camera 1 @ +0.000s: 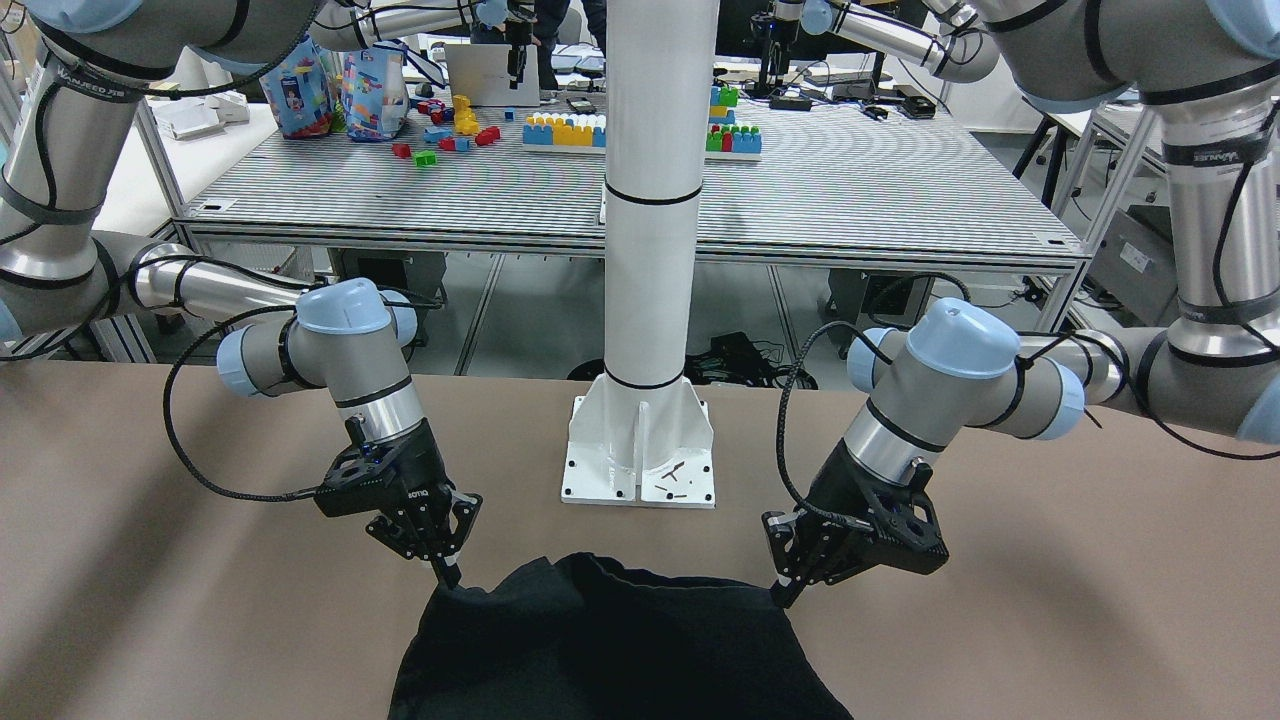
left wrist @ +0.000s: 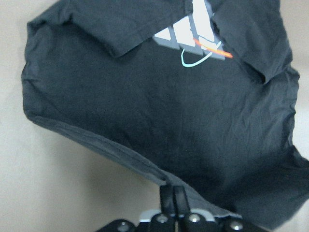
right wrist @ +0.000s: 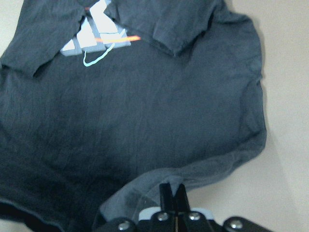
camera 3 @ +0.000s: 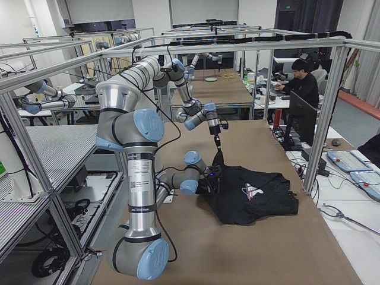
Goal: Fold clothes
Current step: 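Lift the hem with both grippers and pull it toward the robot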
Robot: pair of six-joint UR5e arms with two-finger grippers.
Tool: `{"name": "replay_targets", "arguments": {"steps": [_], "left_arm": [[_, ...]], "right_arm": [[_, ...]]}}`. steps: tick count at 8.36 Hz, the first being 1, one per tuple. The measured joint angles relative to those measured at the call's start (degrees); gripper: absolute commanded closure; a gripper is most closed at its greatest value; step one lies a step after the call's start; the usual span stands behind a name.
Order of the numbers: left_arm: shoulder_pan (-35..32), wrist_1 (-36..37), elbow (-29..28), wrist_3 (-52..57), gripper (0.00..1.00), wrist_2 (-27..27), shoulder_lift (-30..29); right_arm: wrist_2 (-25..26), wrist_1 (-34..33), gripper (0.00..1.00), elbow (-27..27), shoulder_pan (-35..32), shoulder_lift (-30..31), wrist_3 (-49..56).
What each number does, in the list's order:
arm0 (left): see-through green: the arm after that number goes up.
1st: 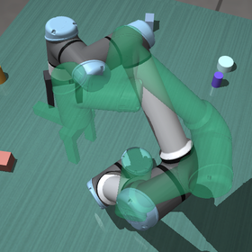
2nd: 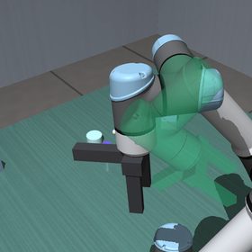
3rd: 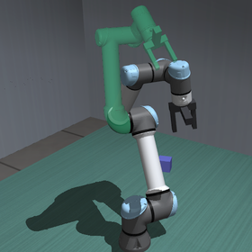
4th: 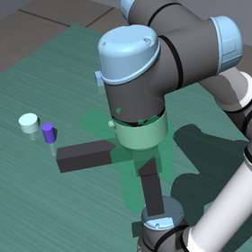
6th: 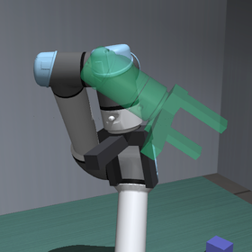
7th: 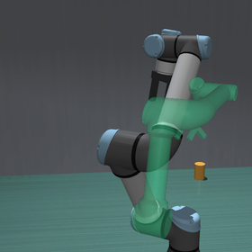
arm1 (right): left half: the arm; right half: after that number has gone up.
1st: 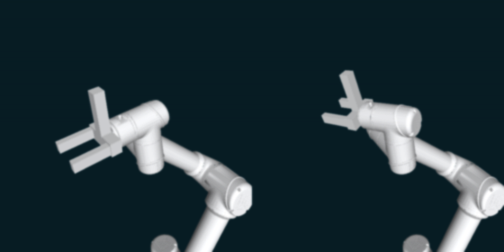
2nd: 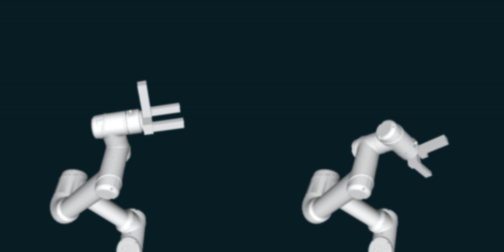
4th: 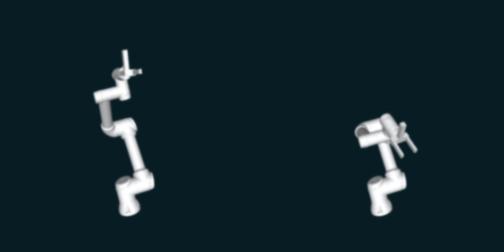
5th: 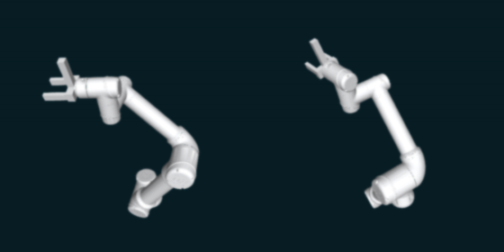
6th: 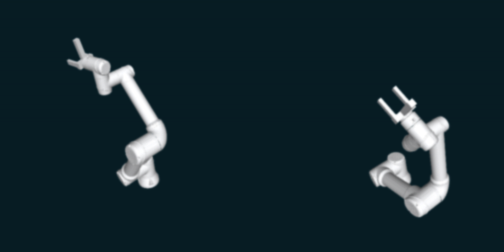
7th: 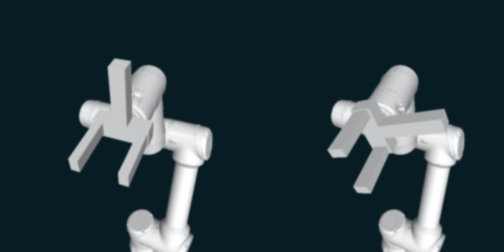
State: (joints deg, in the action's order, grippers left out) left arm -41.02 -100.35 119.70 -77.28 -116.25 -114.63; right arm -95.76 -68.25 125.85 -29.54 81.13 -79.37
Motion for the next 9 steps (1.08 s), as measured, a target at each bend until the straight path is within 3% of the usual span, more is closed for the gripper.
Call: {"name": "replay_targets", "arguments": {"steps": [2, 4, 6, 9], "left_arm": [[-0.31, 0.19, 6.77, 4.42, 1.0, -10.05, 7.68], [4.1, -1.66, 17.21, 6.89, 1.0, -16.28, 17.23], [8.75, -2.34, 22.81, 7.34, 1.0, -17.77, 21.45], [8.53, -2.3, 21.21, 7.45, 1.0, -15.1, 21.68]], "right_arm": [[-11.72, -0.29, 1.0, 7.22, 3.56, 6.51, 2.51], [-17.11, -1.83, 1.0, 15.33, 12.36, 11.72, 4.06], [-18.22, -4.59, 1.0, 19.29, 17.75, 13.39, 4.23], [-14.71, -10.68, 1.0, 20.75, 19.14, 13.0, 4.29]]}}
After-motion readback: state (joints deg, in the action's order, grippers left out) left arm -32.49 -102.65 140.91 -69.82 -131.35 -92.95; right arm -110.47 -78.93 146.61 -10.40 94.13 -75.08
